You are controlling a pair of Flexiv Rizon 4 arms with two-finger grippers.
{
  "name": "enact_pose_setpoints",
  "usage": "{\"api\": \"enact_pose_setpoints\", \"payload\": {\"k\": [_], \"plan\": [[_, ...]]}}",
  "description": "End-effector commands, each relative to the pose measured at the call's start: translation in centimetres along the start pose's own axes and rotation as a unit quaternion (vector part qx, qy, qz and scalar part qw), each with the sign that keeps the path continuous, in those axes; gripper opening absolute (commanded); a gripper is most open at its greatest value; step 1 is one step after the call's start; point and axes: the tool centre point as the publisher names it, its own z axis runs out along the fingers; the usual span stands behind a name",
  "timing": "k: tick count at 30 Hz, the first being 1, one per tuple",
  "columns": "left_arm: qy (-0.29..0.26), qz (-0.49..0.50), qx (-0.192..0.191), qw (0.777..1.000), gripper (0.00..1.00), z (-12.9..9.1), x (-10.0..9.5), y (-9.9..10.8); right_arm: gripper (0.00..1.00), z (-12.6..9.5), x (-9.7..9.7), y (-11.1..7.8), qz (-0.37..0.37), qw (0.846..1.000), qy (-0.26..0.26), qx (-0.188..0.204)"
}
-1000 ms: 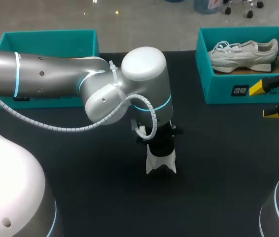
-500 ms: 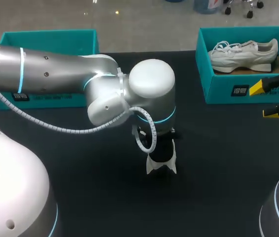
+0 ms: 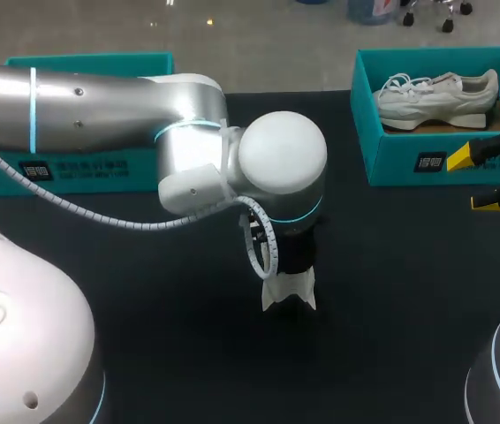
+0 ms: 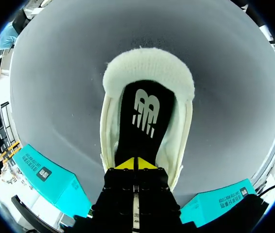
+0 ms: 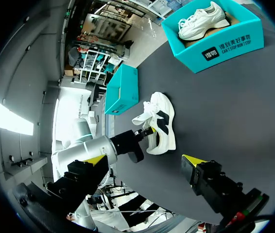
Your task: Take the shoe out of the shoebox, open the shoe tongue, remove and reinsert the insole, then place the shoe into the shoebox
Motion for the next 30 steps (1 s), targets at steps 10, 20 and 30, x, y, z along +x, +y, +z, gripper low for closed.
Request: {"api": "enact_pose_setpoints", "payload": {"k": [10, 20, 30], "plan": [[0.008, -0.002, -0.009, 1.0, 1.0, -0.93, 0.5, 1.22, 1.0, 0.06, -0.03, -0.04, 0.001, 1.0, -0.001, 0.0], [0.016, -0.002, -0.009, 1.0, 1.0, -1.1, 0.71, 0.93, 1.0, 0.06, -0.03, -0.04, 0.001, 1.0, -0.001, 0.0], [0.019, -0.004, -0.009, 1.0, 1.0, -1.27, 1.07, 0.83, 1.0, 0.06, -0.03, -0.04, 0.001, 1.0, -0.001, 0.0]]}}
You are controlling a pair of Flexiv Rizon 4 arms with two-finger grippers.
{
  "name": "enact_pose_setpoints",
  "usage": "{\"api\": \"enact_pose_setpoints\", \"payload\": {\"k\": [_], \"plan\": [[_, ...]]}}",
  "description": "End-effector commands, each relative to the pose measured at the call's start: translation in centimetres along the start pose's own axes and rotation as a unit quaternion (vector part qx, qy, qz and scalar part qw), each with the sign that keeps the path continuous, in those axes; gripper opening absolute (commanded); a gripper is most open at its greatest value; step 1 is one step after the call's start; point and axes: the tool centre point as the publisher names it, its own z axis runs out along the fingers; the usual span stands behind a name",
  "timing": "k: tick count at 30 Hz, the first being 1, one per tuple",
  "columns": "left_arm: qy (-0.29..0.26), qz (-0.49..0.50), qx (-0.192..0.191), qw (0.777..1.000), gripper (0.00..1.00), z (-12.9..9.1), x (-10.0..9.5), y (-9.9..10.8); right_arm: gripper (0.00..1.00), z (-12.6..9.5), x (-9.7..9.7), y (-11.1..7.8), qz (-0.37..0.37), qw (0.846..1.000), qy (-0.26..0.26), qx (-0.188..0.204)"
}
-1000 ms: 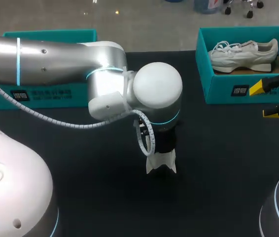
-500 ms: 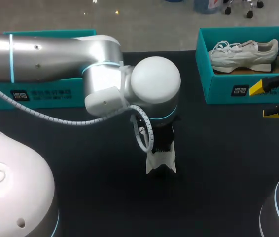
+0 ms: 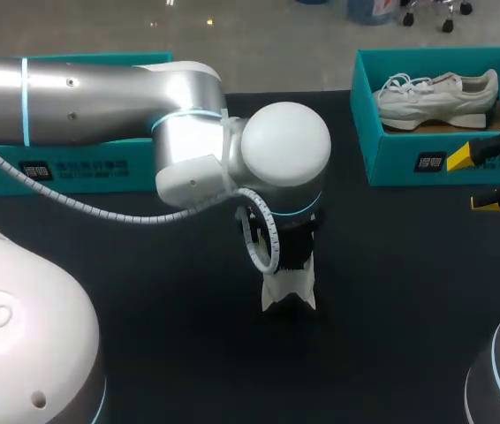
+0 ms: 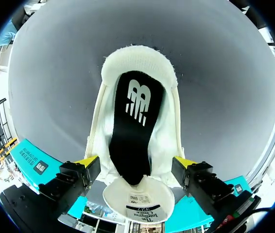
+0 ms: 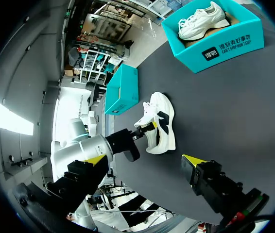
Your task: Take the shoe out of the shoebox, open the shoe tongue, remove and reinsert the insole, then place the shoe into the shoebox
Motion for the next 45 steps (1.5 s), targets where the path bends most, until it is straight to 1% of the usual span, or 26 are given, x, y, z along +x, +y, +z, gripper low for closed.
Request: {"api": "enact_pose_setpoints", "payload": {"k": [1, 7, 10, 19, 21, 25, 29, 31, 32, 34, 37, 38, 40, 41, 42, 43, 44, 45], "plan": [[0.0, 0.0, -0.001, 1.0, 1.0, -0.3, 0.2, 0.0, 1.0, 0.1, 0.0, 0.0, 0.001, 1.0, -0.001, 0.0], [0.001, 0.003, -0.003, 1.0, 1.0, -0.8, 0.4, 0.4, 1.0, 0.1, 0.0, 0.0, 0.001, 1.0, -0.001, 0.0], [0.0, -0.004, -0.008, 1.0, 1.0, -1.0, 0.5, 1.4, 1.0, 0.1, 0.0, 0.0, 0.001, 1.0, -0.001, 0.0], [0.002, -0.018, -0.011, 1.0, 1.0, -1.1, 0.7, 3.3, 1.0, 0.1, 0.0, 0.0, 0.001, 1.0, -0.001, 0.0], [0.0, -0.02, -0.014, 1.0, 1.0, -1.5, 0.7, 3.8, 1.0, 0.1, 0.0, 0.0, 0.001, 1.0, -0.001, 0.0], [-0.004, -0.014, -0.035, 0.999, 1.0, -3.1, 0.6, 5.6, 1.0, 0.1, 0.0, 0.0, 0.001, 1.0, -0.001, 0.0], [-0.002, -0.012, -0.044, 0.999, 1.0, -4.5, 1.2, 7.5, 1.0, 0.1, 0.0, 0.0, 0.001, 1.0, -0.001, 0.0], [0.001, -0.009, -0.046, 0.999, 1.0, -4.9, 1.5, 8.4, 1.0, 0.1, 0.0, 0.0, 0.001, 1.0, -0.001, 0.0], [0.002, -0.003, -0.038, 0.999, 1.0, -5.1, 1.6, 8.7, 1.0, 0.1, 0.0, 0.0, 0.001, 1.0, -0.001, 0.0], [0.004, 0.005, -0.039, 0.999, 1.0, -5.5, 1.6, 9.1, 1.0, 0.1, 0.0, 0.0, 0.001, 1.0, -0.001, 0.0], [0.005, 0.011, -0.036, 0.999, 1.0, -5.7, 1.4, 9.6, 1.0, 0.1, 0.0, 0.0, 0.001, 1.0, -0.001, 0.0], [0.002, 0.014, -0.029, 0.999, 1.0, -5.7, 1.3, 9.8, 1.0, 0.1, 0.0, 0.0, 0.001, 1.0, -0.001, 0.0], [0.003, 0.015, -0.03, 0.999, 1.0, -5.6, 1.2, 10.1, 1.0, 0.1, 0.0, 0.0, 0.001, 1.0, -0.001, 0.0], [0.006, 0.016, -0.032, 0.999, 0.98, -5.5, 1.1, 10.2, 1.0, 0.1, 0.0, 0.0, 0.001, 1.0, -0.001, 0.0], [0.006, 0.017, -0.032, 0.999, 0.89, -5.4, 1.1, 10.3, 1.0, 0.1, 0.0, 0.0, 0.001, 1.0, -0.001, 0.0], [0.005, 0.017, -0.032, 0.999, 0.65, -5.4, 1.1, 10.4, 1.0, 0.1, 0.0, 0.0, 0.001, 1.0, -0.001, 0.0], [0.003, 0.017, -0.031, 0.999, 0.45, -5.4, 1.0, 10.5, 1.0, 0.1, 0.0, 0.0, 0.001, 1.0, -0.001, 0.0], [0.001, 0.018, -0.03, 0.999, 0.0, -5.3, 0.9, 10.5, 1.0, 0.1, 0.0, 0.0, 0.001, 1.0, -0.001, 0.0]]}}
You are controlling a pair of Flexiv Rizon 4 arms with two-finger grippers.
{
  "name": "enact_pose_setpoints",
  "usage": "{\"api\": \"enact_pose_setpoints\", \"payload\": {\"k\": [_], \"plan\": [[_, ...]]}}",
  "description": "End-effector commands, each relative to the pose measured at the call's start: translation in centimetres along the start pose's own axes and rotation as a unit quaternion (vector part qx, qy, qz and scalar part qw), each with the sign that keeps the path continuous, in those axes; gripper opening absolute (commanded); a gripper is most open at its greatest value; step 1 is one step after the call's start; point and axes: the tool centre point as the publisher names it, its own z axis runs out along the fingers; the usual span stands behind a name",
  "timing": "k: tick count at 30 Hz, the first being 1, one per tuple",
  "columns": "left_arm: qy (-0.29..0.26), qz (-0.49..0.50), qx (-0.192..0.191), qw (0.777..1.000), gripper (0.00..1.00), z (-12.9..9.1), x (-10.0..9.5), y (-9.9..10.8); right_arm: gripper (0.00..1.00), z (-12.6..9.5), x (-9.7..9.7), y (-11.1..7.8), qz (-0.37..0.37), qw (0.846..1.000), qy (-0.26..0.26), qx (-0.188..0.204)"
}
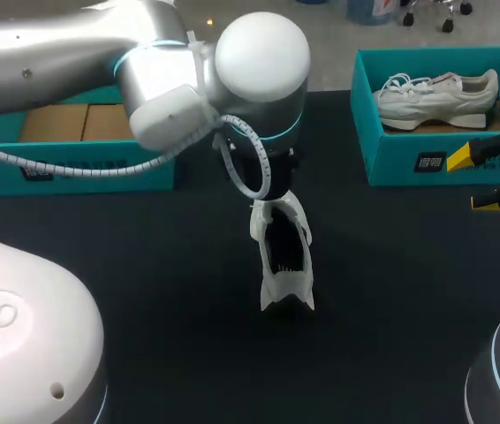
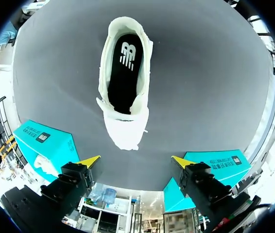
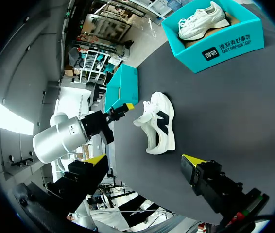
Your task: Take the shoe out of the shoebox, open the shoe tongue, remove and reinsert the insole, then place the shoe into the shoebox
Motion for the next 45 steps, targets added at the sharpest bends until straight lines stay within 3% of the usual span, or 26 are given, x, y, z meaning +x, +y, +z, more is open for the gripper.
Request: {"api": "enact_pose_setpoints", "payload": {"k": [1, 9, 18, 22, 33, 39, 45], "plan": [[-0.008, 0.002, 0.008, 1.0, 0.0, 0.3, -0.3, 0.2, 1.0, 0.1, 0.0, 0.0, 0.001, 1.0, -0.001, 0.0], [-0.031, -0.013, 0.087, 0.996, 0.0, 1.0, -1.6, 0.2, 1.0, 0.1, 0.0, 0.0, 0.001, 1.0, -0.001, 0.0], [-0.007, -0.008, 0.112, 0.994, 0.0, 2.5, -1.8, 0.0, 1.0, 0.1, 0.0, 0.0, 0.001, 1.0, -0.001, 0.0], [-0.004, -0.004, 0.132, 0.991, 0.0, 3.8, -2.0, -1.2, 1.0, 0.1, 0.0, 0.0, 0.001, 1.0, -0.001, 0.0], [0.01, 0.006, 0.172, 0.985, 0.0, 4.5, -1.7, -5.2, 1.0, 0.1, 0.0, 0.0, 0.001, 1.0, -0.001, 0.0], [0.013, 0.006, 0.174, 0.985, 0.0, 4.9, -1.8, -6.7, 1.0, 0.1, 0.0, 0.0, 0.001, 1.0, -0.001, 0.0], [0.01, -0.011, 0.151, 0.988, 0.0, 3.8, -0.9, -5.5, 1.0, 0.1, 0.0, 0.0, 0.001, 1.0, -0.001, 0.0]]}}
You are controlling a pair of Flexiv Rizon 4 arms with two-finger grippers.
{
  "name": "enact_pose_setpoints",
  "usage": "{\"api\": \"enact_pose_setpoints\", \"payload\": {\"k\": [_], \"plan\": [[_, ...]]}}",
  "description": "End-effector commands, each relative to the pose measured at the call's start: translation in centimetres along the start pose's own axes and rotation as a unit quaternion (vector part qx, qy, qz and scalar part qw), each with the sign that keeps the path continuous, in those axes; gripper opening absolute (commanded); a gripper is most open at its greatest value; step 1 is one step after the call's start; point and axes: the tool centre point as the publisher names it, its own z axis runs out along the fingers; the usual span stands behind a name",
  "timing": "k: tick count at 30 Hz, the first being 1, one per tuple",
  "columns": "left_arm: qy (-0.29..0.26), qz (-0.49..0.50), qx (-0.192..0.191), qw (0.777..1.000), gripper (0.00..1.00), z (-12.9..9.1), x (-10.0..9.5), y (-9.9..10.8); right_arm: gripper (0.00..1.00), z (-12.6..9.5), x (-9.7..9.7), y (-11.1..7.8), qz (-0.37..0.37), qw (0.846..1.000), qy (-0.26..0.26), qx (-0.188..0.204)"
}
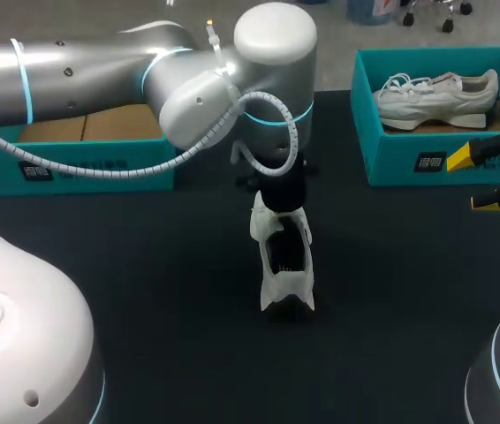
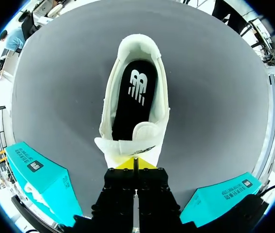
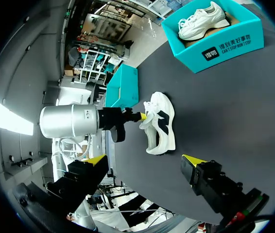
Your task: Take the shoe out of the shoebox, open the shoe tongue, remove and reinsert the insole, then place the shoe into the shoebox
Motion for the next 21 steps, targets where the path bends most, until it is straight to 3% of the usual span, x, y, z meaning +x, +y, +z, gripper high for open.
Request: {"api": "enact_pose_setpoints", "payload": {"k": [1, 10, 21], "plan": [[-0.002, -0.007, -0.01, 1.0, 0.0, -1.2, 1.3, 0.1, 1.0, 0.1, 0.0, 0.0, 0.001, 1.0, -0.001, 0.0], [0.014, -0.028, -0.009, 0.999, 0.0, -1.0, 3.2, 0.7, 1.0, 0.1, 0.0, 0.0, 0.001, 1.0, -0.001, 0.0], [0.014, -0.012, -0.008, 1.0, 0.0, 0.4, 0.1, 0.6, 1.0, 0.1, 0.0, 0.0, 0.001, 1.0, -0.001, 0.0]]}}
